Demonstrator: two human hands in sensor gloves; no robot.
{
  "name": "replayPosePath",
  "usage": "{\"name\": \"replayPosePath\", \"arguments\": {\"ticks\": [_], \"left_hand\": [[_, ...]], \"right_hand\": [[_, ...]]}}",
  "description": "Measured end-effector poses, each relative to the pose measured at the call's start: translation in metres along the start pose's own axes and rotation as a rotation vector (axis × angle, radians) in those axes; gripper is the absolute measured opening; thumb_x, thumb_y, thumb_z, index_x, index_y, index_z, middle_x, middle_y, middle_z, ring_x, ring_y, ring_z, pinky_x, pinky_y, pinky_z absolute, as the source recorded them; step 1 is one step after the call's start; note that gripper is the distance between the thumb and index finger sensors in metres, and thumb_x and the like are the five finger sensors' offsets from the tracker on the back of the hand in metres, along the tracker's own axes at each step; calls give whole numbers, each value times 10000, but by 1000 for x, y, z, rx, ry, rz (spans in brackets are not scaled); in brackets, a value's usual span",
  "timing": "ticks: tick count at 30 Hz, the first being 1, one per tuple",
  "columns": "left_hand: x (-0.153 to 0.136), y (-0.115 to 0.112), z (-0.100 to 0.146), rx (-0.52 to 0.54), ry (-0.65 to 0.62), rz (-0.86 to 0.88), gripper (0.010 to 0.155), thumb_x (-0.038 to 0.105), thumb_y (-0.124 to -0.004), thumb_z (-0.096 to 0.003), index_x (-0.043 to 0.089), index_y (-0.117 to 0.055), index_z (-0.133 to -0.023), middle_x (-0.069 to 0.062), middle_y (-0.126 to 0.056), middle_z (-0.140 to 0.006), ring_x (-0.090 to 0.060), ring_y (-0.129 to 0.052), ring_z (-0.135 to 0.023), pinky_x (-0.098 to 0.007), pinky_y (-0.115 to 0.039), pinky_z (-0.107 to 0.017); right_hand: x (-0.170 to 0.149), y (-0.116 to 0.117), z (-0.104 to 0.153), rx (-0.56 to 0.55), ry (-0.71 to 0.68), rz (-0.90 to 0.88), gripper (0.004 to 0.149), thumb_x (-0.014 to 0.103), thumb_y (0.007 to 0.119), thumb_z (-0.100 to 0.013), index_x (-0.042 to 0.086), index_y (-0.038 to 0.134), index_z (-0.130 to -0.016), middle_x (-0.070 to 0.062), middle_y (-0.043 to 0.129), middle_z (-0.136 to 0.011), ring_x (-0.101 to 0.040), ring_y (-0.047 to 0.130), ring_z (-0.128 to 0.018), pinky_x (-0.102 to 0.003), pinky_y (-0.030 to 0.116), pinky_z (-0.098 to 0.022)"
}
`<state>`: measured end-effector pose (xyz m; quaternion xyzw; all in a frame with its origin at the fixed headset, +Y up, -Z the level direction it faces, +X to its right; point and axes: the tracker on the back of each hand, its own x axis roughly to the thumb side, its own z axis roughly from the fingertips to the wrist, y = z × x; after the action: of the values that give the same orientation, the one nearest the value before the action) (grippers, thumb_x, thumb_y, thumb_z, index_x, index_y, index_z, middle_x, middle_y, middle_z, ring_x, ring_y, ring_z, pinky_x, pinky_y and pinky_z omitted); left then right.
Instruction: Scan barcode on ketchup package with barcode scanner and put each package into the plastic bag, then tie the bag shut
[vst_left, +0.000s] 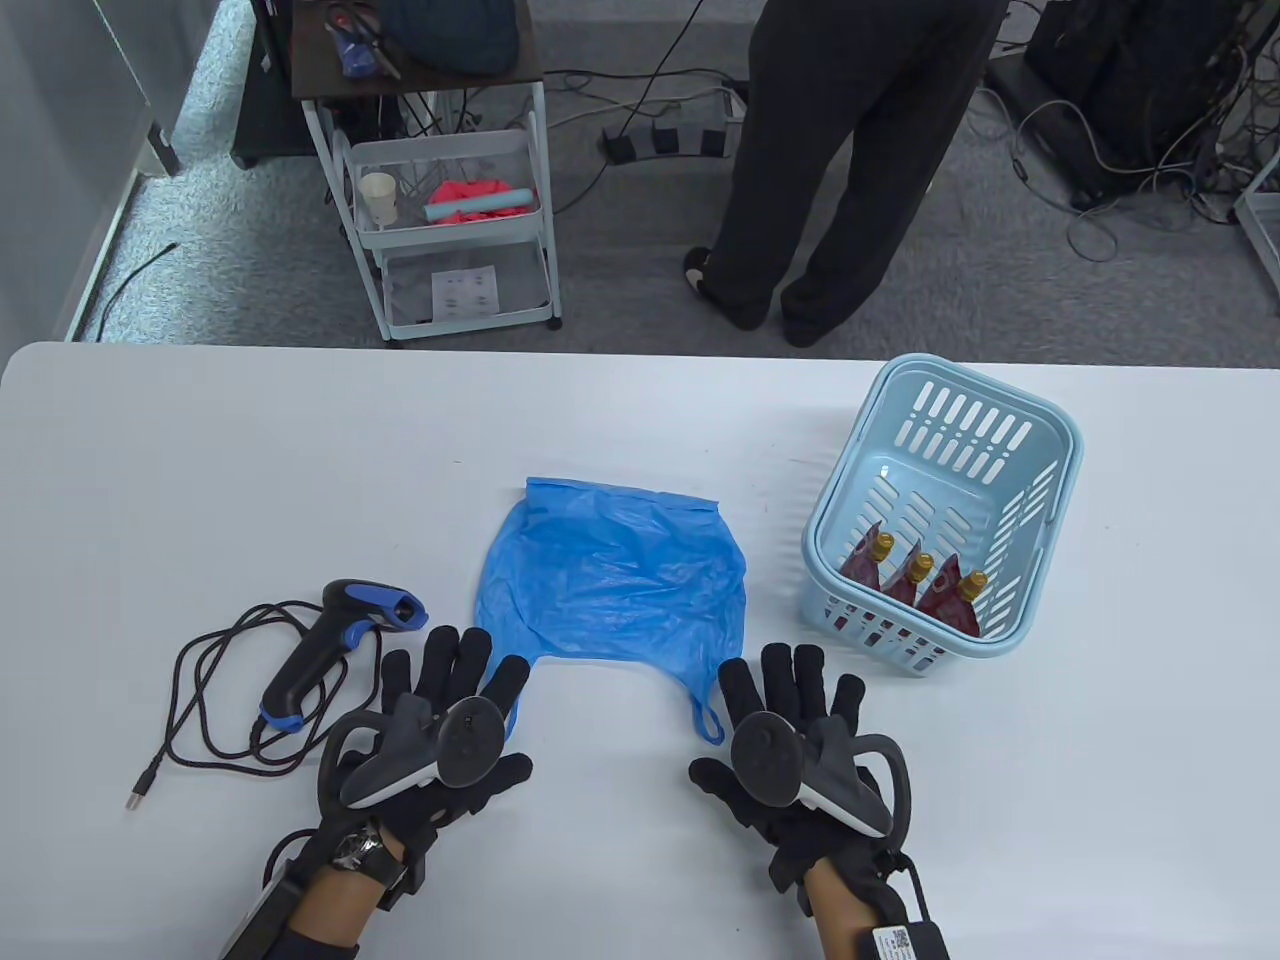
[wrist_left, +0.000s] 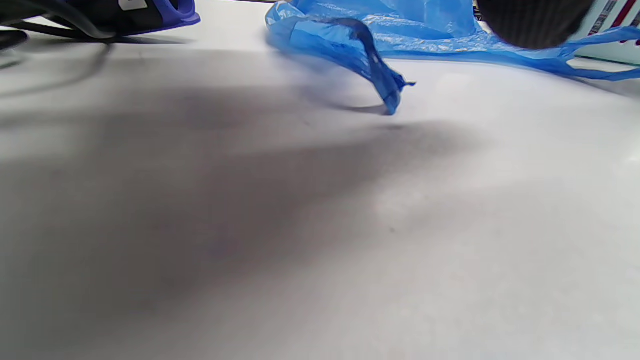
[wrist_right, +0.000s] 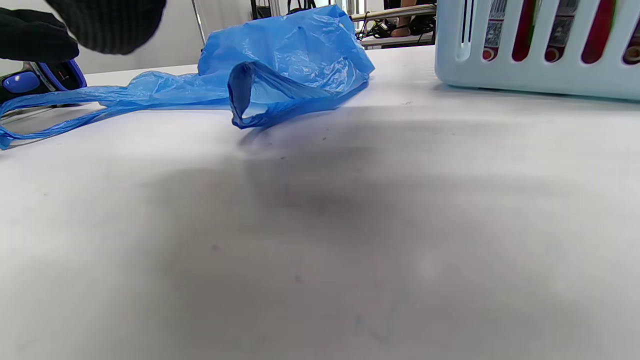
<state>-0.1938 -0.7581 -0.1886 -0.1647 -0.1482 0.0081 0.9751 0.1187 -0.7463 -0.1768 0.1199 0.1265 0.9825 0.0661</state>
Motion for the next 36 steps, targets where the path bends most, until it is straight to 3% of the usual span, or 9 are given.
{"name": "replayPosePath", "arguments": {"ticks": [22, 32, 36], "left_hand": [[-5, 0, -3, 2, 17, 35, 883, 712, -645, -451, 371, -245, -1161, -46, -61, -1197, -399, -76, -1146, -689, -187, -782], [14, 14, 0, 100, -52, 99, 856, 693, -671, -444, 308, -404, -1160, -73, -242, -1216, -427, -262, -1154, -667, -341, -797], [25, 31, -6, 79, -36, 56, 859, 687, -684, -437, 308, -411, -1158, -64, -248, -1219, -415, -268, -1161, -657, -356, -806]], "right_hand": [[1, -5, 2, 9, -28, -52, 922, 634, 663, -513, 177, 190, -1159, -250, 96, -1178, -507, 32, -1059, -737, 64, -689], [-3, -5, 1, 11, -6, -83, 917, 629, 662, -515, 179, 187, -1157, -252, 97, -1176, -508, 33, -1059, -735, 65, -689], [-4, -5, 1, 12, -9, -93, 916, 626, 665, -516, 177, 190, -1157, -251, 96, -1175, -509, 33, -1058, -736, 68, -690]]}}
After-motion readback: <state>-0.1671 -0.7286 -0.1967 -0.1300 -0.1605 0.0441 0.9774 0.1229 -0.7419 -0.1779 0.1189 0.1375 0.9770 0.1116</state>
